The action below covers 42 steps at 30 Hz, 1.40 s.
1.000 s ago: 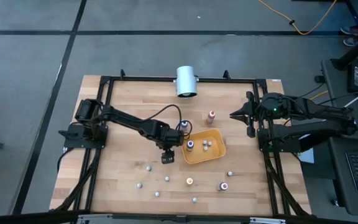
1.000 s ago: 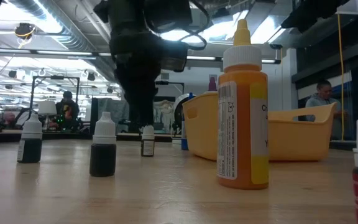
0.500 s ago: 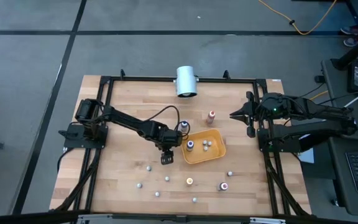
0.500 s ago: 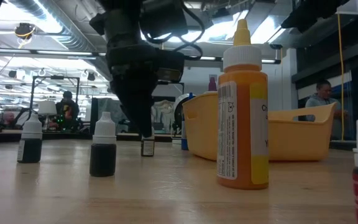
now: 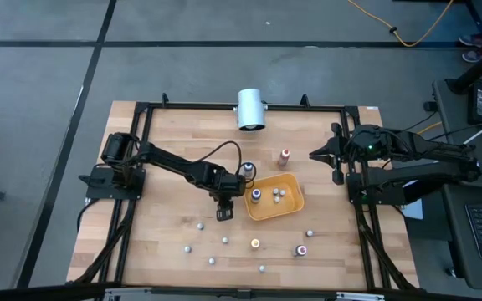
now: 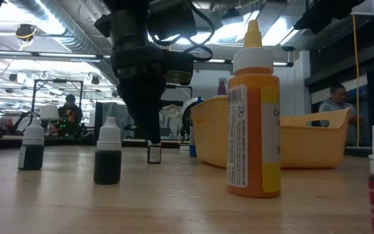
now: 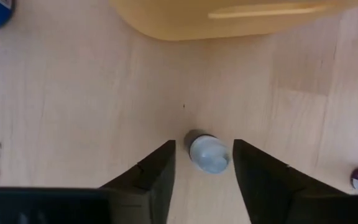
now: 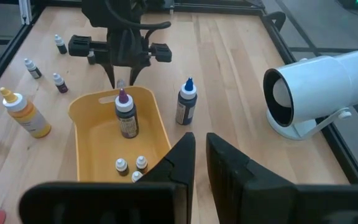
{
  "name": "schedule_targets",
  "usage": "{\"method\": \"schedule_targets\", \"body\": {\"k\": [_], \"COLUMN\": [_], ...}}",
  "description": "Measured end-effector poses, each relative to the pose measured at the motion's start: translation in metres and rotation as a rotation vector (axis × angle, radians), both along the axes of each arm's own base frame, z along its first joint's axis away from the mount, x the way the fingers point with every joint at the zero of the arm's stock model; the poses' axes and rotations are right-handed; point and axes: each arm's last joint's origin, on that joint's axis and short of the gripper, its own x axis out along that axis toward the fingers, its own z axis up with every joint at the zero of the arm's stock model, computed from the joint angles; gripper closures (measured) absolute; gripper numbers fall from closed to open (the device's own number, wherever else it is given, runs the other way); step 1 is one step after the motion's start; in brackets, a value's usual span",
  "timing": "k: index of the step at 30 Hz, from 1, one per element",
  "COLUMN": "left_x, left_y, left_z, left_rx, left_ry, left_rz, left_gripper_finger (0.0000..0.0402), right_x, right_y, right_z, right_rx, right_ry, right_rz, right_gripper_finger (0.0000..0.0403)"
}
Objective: Pick & Place food coloring
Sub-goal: Put the small green food coloring bottle into the yellow bin
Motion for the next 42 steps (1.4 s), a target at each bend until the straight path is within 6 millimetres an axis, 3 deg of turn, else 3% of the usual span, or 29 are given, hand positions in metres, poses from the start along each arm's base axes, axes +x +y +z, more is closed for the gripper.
{"method": "schedule_targets", "body": {"k": [10, 17, 20, 24, 31, 37, 42], "left_x": [0.0, 0.008, 0.011, 0.013, 0.007, -0.004, -0.007], "left_y": [-0.001, -0.007, -0.007, -0.005, 0.018, 0.04, 0.053], "left_z": [0.0, 0.016, 0.037, 0.08, 0.15, 0.194, 0.217], "left_rx": [-0.03, -0.205, -0.198, -0.176, -0.165, -0.104, -0.058], "left_ry": [0.0, 0.003, 0.02, -0.009, -0.078, -0.095, -0.16], "left_rz": [-0.004, -0.017, -0.023, -0.043, -0.022, -0.006, 0.021], "left_gripper_finger": [0.0341, 0.0343, 0.0344, 0.0345, 0.0345, 0.0345, 0.0345], "right_x": [0.0, 0.0, 0.0, 0.0, 0.0, 0.0, 0.0], "right_y": [0.0, 0.0, 0.0, 0.0, 0.0, 0.0, 0.0], "right_z": [0.0, 0.0, 0.0, 0.0, 0.0, 0.0, 0.0], "right_rx": [-0.022, -0.022, -0.023, -0.039, -0.041, -0.041, -0.039], "right_ry": [0.003, 0.003, 0.003, 0.005, 0.005, 0.005, 0.005], "right_rz": [0.013, 0.014, 0.014, 0.023, 0.024, 0.024, 0.023], "right_gripper_finger": [0.0359, 0.0359, 0.0359, 0.0359, 0.0359, 0.0359, 0.0359]}}
